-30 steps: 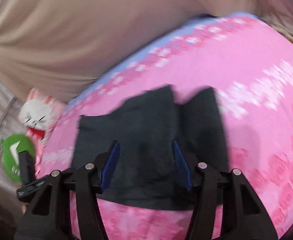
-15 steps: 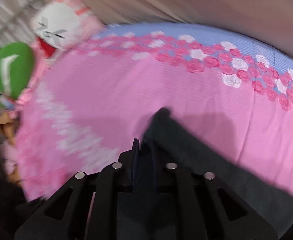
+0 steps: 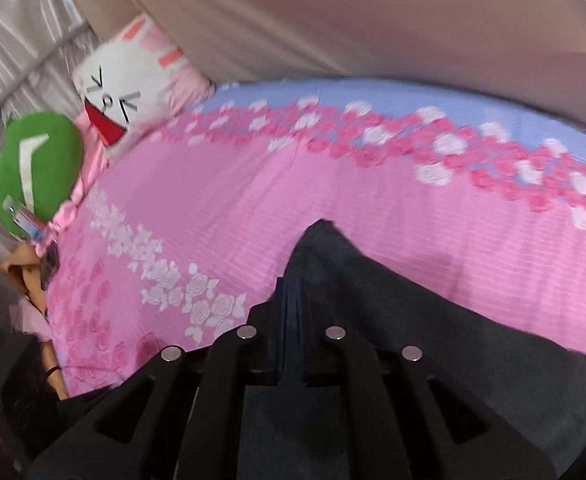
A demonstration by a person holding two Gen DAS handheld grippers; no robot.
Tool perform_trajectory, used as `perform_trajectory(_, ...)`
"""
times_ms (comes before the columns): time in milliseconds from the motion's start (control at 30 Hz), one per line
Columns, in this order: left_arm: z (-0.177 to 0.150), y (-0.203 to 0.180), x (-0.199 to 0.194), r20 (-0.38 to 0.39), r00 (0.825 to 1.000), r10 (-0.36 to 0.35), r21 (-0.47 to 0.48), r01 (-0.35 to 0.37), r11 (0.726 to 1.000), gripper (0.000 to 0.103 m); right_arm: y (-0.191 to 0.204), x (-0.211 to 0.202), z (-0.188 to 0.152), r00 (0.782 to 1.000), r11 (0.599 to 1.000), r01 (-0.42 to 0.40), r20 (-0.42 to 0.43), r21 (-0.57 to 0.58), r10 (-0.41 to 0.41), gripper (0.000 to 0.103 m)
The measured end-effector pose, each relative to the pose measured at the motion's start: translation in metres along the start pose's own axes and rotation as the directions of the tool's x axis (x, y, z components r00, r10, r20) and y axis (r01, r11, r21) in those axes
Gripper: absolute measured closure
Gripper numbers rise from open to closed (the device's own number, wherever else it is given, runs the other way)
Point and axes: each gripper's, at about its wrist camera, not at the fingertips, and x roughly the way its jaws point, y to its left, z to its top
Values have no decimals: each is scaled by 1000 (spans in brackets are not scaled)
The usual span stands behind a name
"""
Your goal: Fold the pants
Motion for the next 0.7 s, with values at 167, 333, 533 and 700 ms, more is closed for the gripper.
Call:
perform_trajectory(167,-2,13,-15,3,1000,7,-37,-6,999,19,1,48,20,1000,998,8,-11,62,-7,103)
perform_trajectory(333,4,19,-33,47,999,0,-50,3,999,19,22,25,-4,996,996,-84,35,7,84,98)
perform_trajectory(533,17,16,-42,86,996,4,-52,0,999,19,2,-27,-35,989,987,-132,79,91,125,99)
perform_trajectory(700,26,20,-45,100,995,3,-73,4,997,19,-83,-155,-131,945,945,-14,313,327,-94,70)
